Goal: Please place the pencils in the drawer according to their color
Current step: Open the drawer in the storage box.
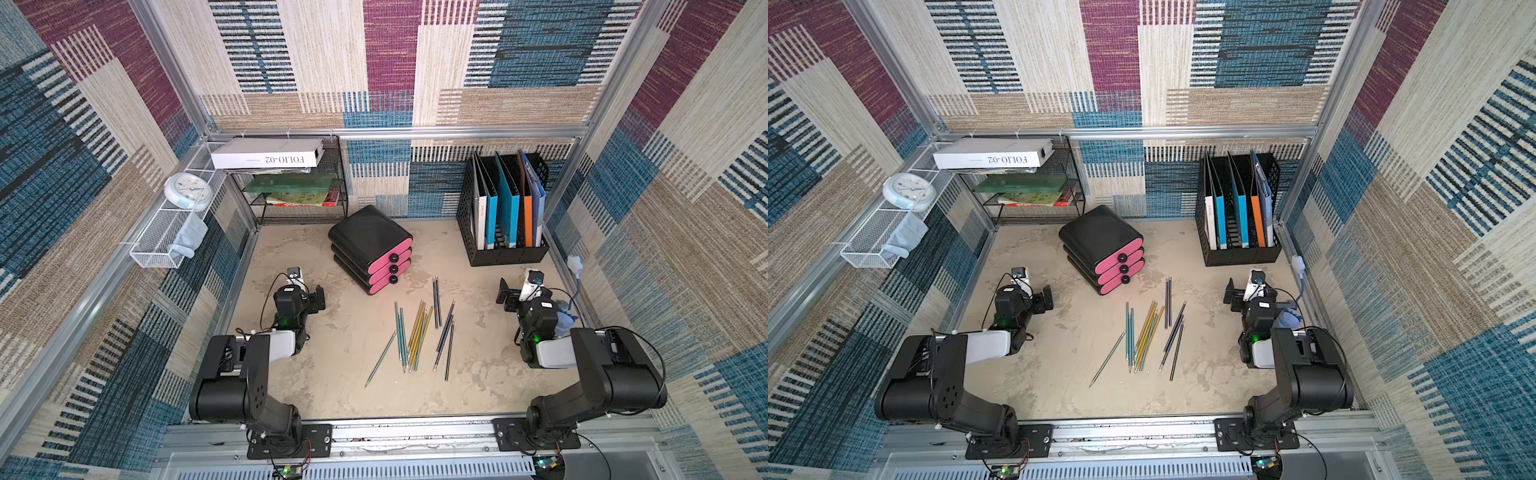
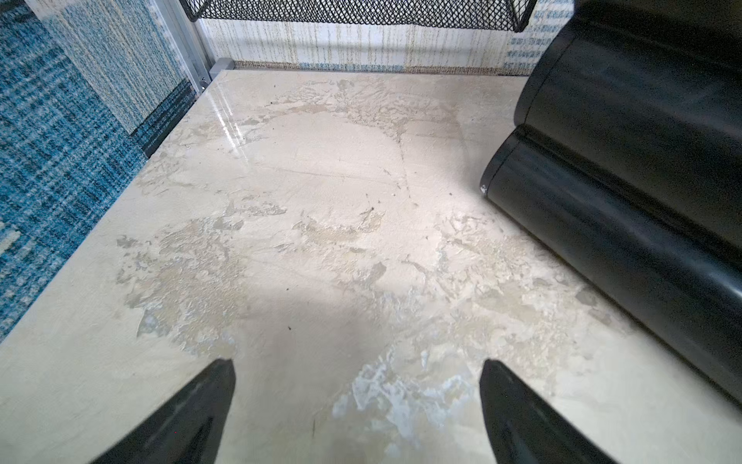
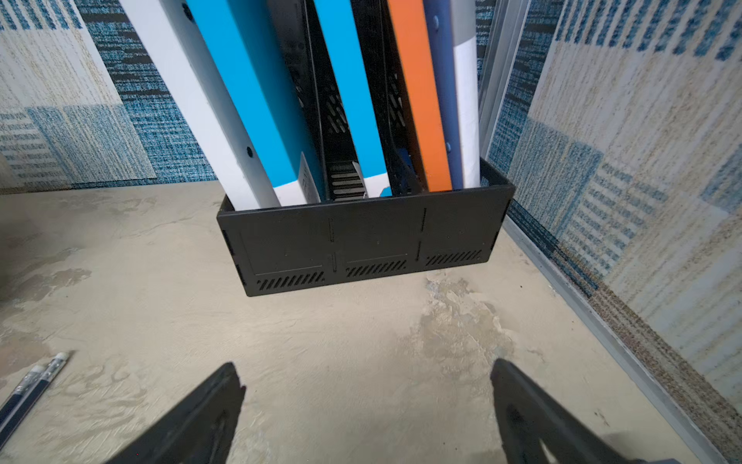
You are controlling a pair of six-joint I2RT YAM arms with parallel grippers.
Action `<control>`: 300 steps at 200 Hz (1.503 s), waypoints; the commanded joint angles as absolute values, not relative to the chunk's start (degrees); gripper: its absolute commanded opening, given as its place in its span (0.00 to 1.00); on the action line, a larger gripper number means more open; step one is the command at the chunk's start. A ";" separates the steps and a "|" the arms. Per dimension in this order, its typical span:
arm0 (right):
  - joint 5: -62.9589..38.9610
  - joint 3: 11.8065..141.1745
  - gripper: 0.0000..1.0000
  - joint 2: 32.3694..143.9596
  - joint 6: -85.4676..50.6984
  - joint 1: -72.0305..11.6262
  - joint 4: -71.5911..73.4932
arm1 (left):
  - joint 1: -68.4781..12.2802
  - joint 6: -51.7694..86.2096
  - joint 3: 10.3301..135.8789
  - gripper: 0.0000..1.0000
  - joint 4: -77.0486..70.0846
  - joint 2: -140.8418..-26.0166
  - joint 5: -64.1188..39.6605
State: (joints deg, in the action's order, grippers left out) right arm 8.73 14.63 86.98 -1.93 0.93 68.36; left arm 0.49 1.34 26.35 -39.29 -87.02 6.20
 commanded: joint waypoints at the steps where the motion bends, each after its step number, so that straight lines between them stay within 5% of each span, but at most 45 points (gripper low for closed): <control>1: 8.79 14.41 0.99 86.80 -1.54 0.90 69.01 | 0.53 1.23 26.39 0.99 -39.79 -86.82 5.82; 232: 8.61 14.50 0.99 86.89 -1.66 0.88 68.95 | 0.70 1.24 26.55 0.99 -39.54 -86.85 5.37; 254: 9.68 13.98 0.99 85.61 -2.48 0.96 69.80 | 0.64 -1.55 28.01 0.94 -36.40 -85.77 -1.12; 300: 11.42 33.28 1.00 72.21 -14.46 0.91 22.41 | 0.14 3.57 32.81 0.95 -15.53 -74.60 2.57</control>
